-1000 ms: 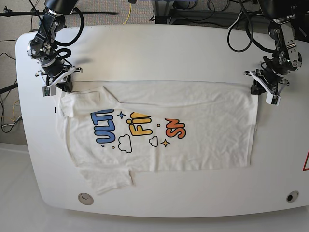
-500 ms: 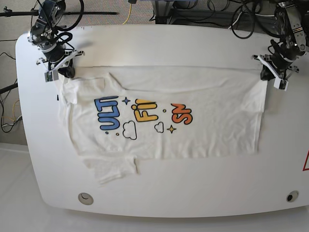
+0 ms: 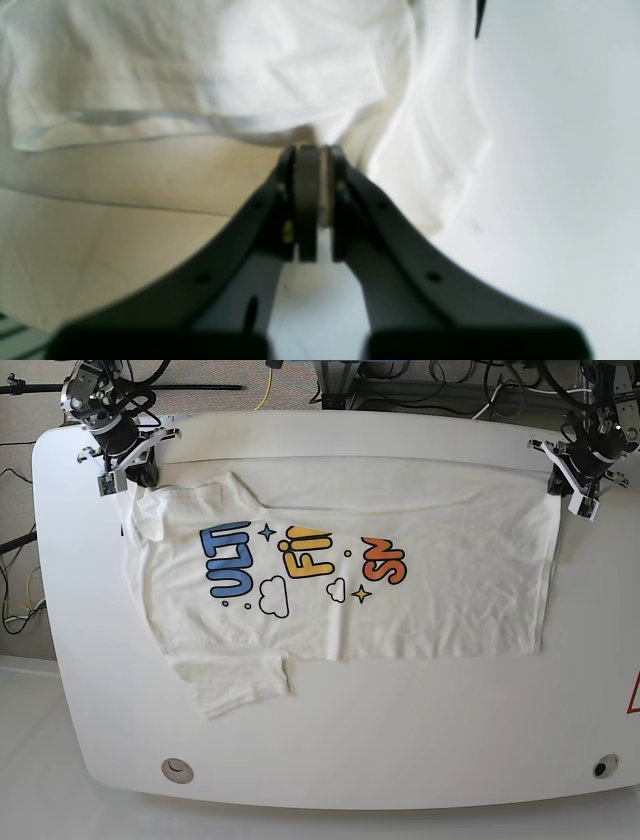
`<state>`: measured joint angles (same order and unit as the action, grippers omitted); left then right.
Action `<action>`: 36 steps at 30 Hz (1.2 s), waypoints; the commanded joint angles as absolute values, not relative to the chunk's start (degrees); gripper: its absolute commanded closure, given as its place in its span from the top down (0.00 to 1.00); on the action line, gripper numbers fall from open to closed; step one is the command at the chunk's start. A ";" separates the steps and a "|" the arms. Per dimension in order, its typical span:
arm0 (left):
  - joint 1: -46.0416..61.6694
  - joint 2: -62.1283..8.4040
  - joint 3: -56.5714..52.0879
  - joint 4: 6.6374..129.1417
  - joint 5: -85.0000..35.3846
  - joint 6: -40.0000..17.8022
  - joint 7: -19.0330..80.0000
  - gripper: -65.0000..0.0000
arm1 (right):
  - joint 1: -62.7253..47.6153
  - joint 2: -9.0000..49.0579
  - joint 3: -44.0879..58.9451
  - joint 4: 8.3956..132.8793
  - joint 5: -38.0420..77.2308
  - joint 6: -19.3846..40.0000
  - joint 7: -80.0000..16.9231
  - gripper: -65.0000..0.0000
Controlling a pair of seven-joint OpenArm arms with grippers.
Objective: Fold the T-shirt properly
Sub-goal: 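Pull the shirt by its shoulder edge toward the robot with both grippers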
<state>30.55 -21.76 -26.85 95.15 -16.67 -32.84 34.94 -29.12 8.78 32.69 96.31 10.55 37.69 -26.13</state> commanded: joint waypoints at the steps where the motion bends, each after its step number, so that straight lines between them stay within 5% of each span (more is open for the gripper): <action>1: 31.76 -22.46 -27.21 97.51 -16.99 -32.52 34.48 0.00 | -31.68 8.74 33.38 98.23 9.33 37.59 -27.36 0.02; 36: 36.48 -20.60 -32.99 102.00 -17.42 -32.16 33.31 0.03 | -32.09 8.50 35.61 103.81 11.93 38.01 -29.76 0.00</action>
